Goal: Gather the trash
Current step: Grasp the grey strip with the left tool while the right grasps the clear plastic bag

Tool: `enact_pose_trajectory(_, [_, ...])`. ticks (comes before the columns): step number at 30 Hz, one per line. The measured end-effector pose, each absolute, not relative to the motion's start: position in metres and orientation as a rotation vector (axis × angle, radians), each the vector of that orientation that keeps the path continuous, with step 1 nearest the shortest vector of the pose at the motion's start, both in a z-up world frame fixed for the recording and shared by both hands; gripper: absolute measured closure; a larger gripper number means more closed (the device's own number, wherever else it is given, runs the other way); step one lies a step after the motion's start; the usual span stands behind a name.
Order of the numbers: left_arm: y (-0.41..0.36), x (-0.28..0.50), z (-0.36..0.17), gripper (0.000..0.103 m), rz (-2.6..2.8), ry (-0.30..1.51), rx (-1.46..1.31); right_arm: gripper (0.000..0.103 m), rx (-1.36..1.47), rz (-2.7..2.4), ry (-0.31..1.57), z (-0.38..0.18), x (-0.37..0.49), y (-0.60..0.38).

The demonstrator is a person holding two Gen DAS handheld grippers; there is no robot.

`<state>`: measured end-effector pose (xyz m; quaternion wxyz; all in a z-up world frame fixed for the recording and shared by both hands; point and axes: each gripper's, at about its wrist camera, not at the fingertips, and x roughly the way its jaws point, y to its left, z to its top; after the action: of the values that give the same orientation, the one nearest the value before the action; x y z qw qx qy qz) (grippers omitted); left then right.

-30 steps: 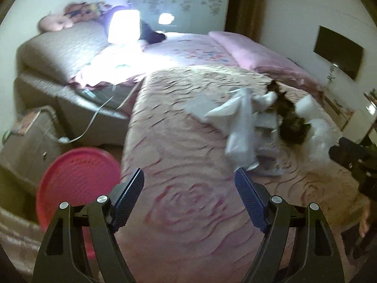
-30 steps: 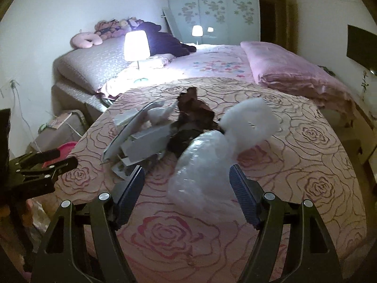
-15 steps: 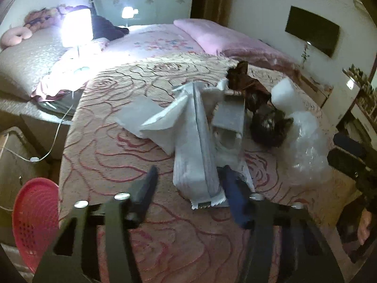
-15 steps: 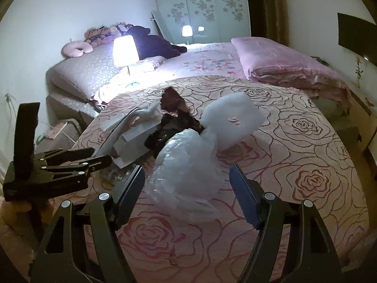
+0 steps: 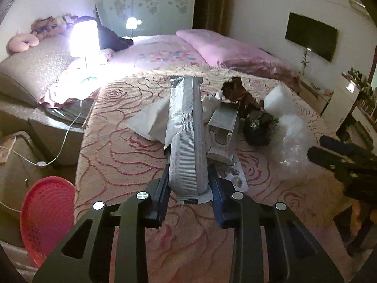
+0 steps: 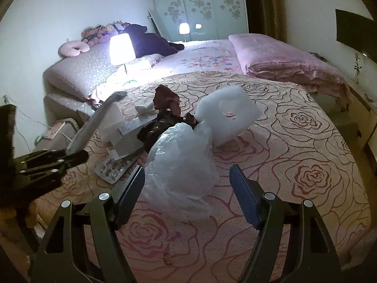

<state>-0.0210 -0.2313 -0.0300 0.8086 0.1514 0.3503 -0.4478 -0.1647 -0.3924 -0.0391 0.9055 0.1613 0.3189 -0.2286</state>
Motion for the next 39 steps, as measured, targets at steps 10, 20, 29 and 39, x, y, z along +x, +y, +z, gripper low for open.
enact_pose_trajectory(10, [-0.206,-0.038,-0.012,0.074,-0.969,0.706,0.303,0.031,0.336,-0.470,0.683,-0.047,-0.157,-0.397])
enact_pose_trajectory(20, [-0.189,-0.044,-0.001,0.074,-0.977,0.671,0.292,0.031,0.354,-0.417,0.707,-0.054,-0.140,-0.399])
enact_pose_trajectory(29, [-0.182,-0.048,0.003,0.074,-0.963,0.654,0.288,0.063,0.335,-0.377,0.729,-0.055,-0.135,-0.394])
enact_pose_trajectory(39, [-0.163,-0.048,0.013,0.074,-0.924,0.629,0.287,0.068,0.312,-0.332,0.651,-0.020,-0.156,-0.368])
